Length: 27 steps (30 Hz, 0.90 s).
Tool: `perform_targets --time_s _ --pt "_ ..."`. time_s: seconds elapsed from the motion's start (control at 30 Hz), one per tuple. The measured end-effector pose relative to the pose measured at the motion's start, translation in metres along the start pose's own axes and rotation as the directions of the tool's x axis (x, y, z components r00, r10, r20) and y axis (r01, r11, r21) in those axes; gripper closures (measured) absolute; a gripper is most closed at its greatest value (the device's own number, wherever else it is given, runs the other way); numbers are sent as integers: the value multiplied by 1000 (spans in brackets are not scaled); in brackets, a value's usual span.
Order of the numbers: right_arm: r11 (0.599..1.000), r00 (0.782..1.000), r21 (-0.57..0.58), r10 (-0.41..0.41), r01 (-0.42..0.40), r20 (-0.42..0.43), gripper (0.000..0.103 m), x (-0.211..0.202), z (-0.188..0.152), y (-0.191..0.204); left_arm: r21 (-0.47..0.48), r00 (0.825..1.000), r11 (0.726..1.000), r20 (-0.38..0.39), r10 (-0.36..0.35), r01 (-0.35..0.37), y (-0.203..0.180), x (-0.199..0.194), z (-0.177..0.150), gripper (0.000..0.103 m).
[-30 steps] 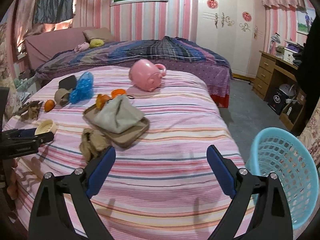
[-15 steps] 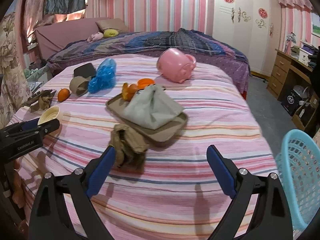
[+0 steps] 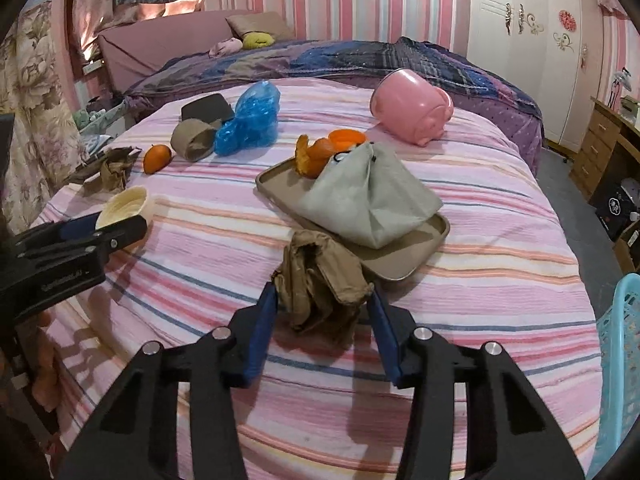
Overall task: Collect trash
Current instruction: 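Grasp the brown paper scrap with the right tool, then drop the lid into the blue basket with the left tool while the right tool drops the paper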
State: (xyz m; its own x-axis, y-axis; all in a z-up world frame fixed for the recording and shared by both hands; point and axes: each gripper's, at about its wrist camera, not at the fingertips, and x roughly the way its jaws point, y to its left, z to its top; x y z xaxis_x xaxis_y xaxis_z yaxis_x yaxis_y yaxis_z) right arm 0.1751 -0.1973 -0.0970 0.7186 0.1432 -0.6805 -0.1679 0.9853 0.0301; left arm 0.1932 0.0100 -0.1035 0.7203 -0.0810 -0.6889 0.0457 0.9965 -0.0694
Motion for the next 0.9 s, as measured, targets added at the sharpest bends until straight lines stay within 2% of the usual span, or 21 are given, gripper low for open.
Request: perform_targets --time_s 0.17,0.4,0.47,0.53,0.7,0.8,0.9 --pt "999 999 32 14 -15 36 59 -9 -4 -7 2 1000 1000 -3 9 -9 -1 0 -1 43" --pt "997 996 72 -28 22 82 58 -35 -15 -40 11 1000 1000 -15 27 -27 -3 2 0 43" --pt "995 995 92 -44 36 91 58 -44 -18 -54 16 1000 999 2 28 -28 -4 -1 0 43" --pt "992 991 104 -79 68 109 58 -59 -22 -73 26 998 999 57 28 -30 -7 -13 -2 43" --pt "980 976 160 -146 119 163 58 -93 -29 -117 64 993 998 116 19 -26 -46 -41 -9 43" --pt "970 962 174 -202 171 182 58 -114 -33 -143 133 984 990 178 15 -39 -86 -61 -9 43" --pt "956 947 191 -258 222 193 58 -134 -39 -167 184 975 983 217 -47 6 -128 -79 -4 43"
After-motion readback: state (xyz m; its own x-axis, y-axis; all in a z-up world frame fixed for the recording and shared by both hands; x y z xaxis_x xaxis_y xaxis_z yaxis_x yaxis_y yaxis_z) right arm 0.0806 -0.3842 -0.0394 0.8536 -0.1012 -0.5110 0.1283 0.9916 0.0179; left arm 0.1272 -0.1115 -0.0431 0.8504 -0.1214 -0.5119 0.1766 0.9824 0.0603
